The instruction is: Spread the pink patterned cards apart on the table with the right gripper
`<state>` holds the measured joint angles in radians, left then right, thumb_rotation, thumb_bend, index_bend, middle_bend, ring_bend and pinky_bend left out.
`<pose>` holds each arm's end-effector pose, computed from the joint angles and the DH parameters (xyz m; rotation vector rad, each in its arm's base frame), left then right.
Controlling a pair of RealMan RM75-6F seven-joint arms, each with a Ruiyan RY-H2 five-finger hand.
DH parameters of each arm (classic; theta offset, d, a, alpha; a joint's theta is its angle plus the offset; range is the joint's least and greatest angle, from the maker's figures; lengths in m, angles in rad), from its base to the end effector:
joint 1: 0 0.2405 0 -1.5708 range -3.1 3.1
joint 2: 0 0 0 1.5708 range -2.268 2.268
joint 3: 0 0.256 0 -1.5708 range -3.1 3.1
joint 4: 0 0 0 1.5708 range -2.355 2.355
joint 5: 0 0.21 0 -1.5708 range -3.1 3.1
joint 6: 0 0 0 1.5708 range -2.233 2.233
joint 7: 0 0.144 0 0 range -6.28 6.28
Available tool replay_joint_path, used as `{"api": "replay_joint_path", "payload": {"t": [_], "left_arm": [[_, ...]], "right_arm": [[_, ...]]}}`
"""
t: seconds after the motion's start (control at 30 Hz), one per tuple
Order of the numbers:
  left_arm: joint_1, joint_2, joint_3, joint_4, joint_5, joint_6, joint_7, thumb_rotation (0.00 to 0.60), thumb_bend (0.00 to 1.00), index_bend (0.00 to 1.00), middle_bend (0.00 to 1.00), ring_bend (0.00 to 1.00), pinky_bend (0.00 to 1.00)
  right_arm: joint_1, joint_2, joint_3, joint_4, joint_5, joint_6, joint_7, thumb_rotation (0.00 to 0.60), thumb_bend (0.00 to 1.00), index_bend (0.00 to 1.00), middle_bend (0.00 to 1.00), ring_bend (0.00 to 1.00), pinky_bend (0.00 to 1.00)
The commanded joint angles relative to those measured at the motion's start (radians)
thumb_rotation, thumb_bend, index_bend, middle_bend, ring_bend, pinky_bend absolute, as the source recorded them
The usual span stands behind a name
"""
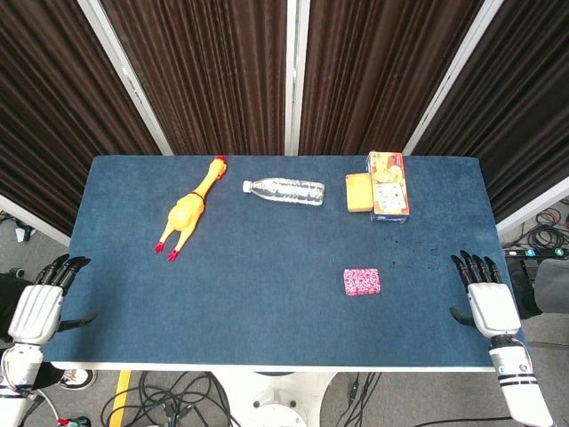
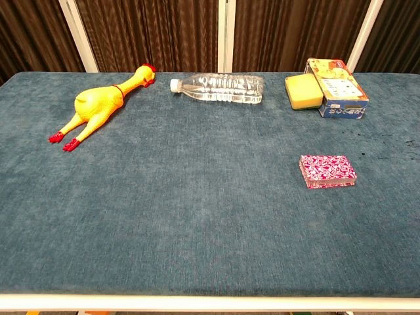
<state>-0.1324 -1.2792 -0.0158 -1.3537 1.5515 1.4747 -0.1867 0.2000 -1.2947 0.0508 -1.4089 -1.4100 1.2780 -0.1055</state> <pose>-0.3335 0.1924 0.1222 -1.4391 -0.9584 -0.9999 -0.3342 -0.2191 0.0988 1.5187 -0.9213 0.7211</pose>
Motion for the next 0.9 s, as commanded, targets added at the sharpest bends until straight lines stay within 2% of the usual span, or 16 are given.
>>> {"api": "replay_joint_path", "payload": {"t": [0.03,0.5,0.7,0.73,0.77,0.83,0.87,0.9], "left_arm": [[-0.002,0.003,0.0,-0.007,0.002,0.0,0.006,0.6,0.03,0.16,0.15,0.06,0.18],[0.001,0.012,0.0,-0.021,-0.003,0.001,0.012,0.6,0.03,0.16,0.15,0.06,0.18],[0.004,-0.012,0.002,0.019,-0.017,-0.013,-0.009,0.6,0.03,0.16,0.15,0.06,0.18],[0.003,-0.015,0.001,0.024,-0.018,-0.015,-0.013,0.6,0.03,0.16,0.15,0.06,0.18],[0.001,-0.019,0.0,0.029,-0.017,-0.014,-0.016,0.6,0.03,0.16,0.15,0.06,0.18],[0.0,-0.025,0.0,0.041,-0.012,-0.011,-0.024,0.6,0.03,0.16,0.15,0.06,0.18],[0.0,-0.027,0.001,0.045,-0.01,-0.011,-0.028,0.6,0.03,0.16,0.15,0.06,0.18],[0.0,-0.029,0.004,0.052,-0.009,-0.013,-0.032,0.6,0.03,0.16,0.15,0.06,0.18]], "right_arm": [[-0.001,-0.001,-0.001,0.004,0.002,0.0,0.002,0.6,0.11,0.0,0.0,0.0,0.0],[0.006,0.017,0.0,-0.037,0.004,-0.013,-0.018,0.6,0.11,0.0,0.0,0.0,0.0],[0.021,0.031,0.001,-0.047,0.005,-0.032,-0.045,0.6,0.11,0.0,0.01,0.02,0.01],[0.025,0.035,0.003,-0.053,0.01,-0.041,-0.048,0.6,0.11,0.0,0.02,0.05,0.07],[0.03,0.037,0.005,-0.057,0.011,-0.047,-0.052,0.6,0.11,0.01,0.05,0.16,0.22],[0.043,0.036,0.006,-0.065,0.003,-0.059,-0.051,0.6,0.11,0.07,0.13,0.46,0.62],[0.05,0.033,0.007,-0.065,-0.003,-0.063,-0.056,0.6,0.11,0.1,0.17,0.55,0.71],[0.058,0.028,0.008,-0.066,-0.007,-0.069,-0.066,0.6,0.12,0.17,0.24,0.66,0.8]]}}
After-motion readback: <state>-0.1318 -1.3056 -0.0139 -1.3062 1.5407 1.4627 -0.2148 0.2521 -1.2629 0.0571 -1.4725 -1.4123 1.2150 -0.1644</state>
